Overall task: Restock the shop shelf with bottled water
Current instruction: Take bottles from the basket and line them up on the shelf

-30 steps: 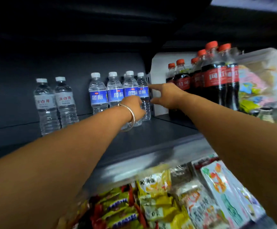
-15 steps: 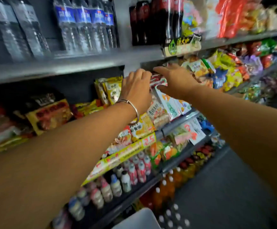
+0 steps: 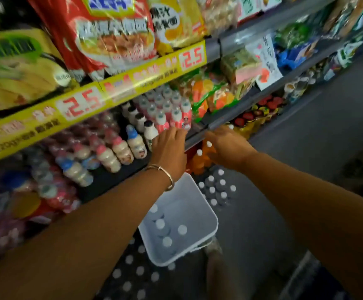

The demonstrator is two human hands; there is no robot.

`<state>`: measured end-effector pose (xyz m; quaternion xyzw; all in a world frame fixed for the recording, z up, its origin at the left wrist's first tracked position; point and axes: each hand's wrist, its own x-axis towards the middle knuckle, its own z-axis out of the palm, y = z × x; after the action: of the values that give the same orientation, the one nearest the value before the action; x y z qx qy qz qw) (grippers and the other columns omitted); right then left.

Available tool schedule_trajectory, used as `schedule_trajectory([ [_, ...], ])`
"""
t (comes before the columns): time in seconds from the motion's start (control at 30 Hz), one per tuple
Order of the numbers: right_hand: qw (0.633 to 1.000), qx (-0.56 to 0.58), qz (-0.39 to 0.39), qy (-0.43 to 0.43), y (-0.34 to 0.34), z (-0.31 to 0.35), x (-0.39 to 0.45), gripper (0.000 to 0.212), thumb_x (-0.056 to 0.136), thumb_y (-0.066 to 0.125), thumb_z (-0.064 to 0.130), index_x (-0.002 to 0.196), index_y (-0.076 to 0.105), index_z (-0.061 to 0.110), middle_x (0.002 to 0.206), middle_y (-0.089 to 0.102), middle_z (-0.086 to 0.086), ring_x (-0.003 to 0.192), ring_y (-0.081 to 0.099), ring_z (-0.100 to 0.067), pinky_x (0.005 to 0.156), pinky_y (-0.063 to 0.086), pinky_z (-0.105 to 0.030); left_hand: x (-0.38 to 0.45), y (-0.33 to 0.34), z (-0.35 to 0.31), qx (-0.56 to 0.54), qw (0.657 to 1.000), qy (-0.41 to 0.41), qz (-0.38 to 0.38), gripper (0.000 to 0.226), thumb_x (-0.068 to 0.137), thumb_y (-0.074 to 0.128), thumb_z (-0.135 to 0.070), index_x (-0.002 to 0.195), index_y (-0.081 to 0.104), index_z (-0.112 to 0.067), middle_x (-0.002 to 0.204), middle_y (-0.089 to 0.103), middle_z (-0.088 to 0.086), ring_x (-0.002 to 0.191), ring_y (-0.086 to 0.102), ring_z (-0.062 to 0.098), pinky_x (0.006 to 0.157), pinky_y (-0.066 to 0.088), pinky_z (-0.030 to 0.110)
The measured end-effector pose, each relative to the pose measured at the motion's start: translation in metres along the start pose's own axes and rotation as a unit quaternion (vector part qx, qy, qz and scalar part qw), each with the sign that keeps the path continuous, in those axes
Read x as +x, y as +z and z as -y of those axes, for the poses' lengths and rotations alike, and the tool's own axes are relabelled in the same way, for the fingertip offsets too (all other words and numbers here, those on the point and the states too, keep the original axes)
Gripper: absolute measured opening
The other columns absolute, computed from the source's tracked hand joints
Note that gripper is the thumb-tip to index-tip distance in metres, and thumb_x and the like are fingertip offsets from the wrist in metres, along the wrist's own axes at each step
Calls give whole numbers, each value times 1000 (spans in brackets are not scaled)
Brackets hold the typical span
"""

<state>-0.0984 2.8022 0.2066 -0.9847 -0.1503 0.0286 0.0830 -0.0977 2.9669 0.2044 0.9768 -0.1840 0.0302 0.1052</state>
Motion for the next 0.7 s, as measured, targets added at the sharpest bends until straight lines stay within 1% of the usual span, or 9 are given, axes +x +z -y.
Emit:
schedule_trajectory([
  [0.1,998,38,56,-11,76,8,3,40,88,56,20,126,52,11,128,54,-12,119,47,-32,92,40,-37,-17,66,25,-6,998,-35,60,52,88,55,-16,136,35,-19,139,36,3,129,34,25,104,27,37],
  [0.13,996,48,76,-15,101,11,3,41,89,56,21,129,51,13,131,53,-10,121,46,-30,94,40,-35,-22,87,33,-13,996,-46,75,52,88,55,-16,135,35,-20,140,35,2,130,33,24,107,26,37],
  [0.23,986,50,155,-24,166,20,1,52,92,56,25,140,39,18,144,41,-6,131,38,-25,106,33,-33,-37,141,54,-36,991,-67,108,50,88,57,-14,133,36,-19,138,36,2,129,35,24,106,26,35],
  [0.33,969,37,239,-56,225,29,-1,56,91,57,28,142,36,18,146,39,-4,132,35,-23,109,29,-33,-51,185,71,-38,988,-73,133,56,89,56,-15,138,30,-20,141,34,3,129,34,23,108,26,34],
  [0.4,949,30,308,-63,260,35,0,67,87,64,29,144,31,20,147,38,-5,132,36,-23,110,31,-36,-57,210,81,-36,986,-72,146,58,89,57,-15,139,29,-21,141,34,3,129,35,22,108,27,34],
  [0.5,908,14,411,-76,301,38,2,89,79,74,24,148,19,24,152,29,-6,136,31,-26,111,28,-41,-63,238,93,-46,984,-70,159,56,89,57,-14,138,31,-20,139,36,3,126,37,21,108,29,32],
  [0.57,896,23,436,-81,321,39,2,95,76,77,19,149,17,28,153,28,-5,137,30,-26,112,25,-42,-65,252,98,-40,983,-48,171,55,89,57,-13,138,32,-20,139,37,3,126,38,20,109,29,31],
  [0.63,896,52,436,-74,335,39,2,91,75,78,18,147,24,31,150,33,-4,136,32,-25,112,25,-43,-65,263,101,-28,983,-24,180,54,89,58,-14,137,33,-20,138,38,3,126,38,20,108,29,30],
  [0.7,899,75,426,-70,340,39,2,84,74,78,22,143,31,30,145,40,-4,133,36,-25,110,27,-41,-63,268,103,-15,982,-15,185,53,89,58,-14,136,34,-19,137,39,3,125,40,21,107,30,30],
])
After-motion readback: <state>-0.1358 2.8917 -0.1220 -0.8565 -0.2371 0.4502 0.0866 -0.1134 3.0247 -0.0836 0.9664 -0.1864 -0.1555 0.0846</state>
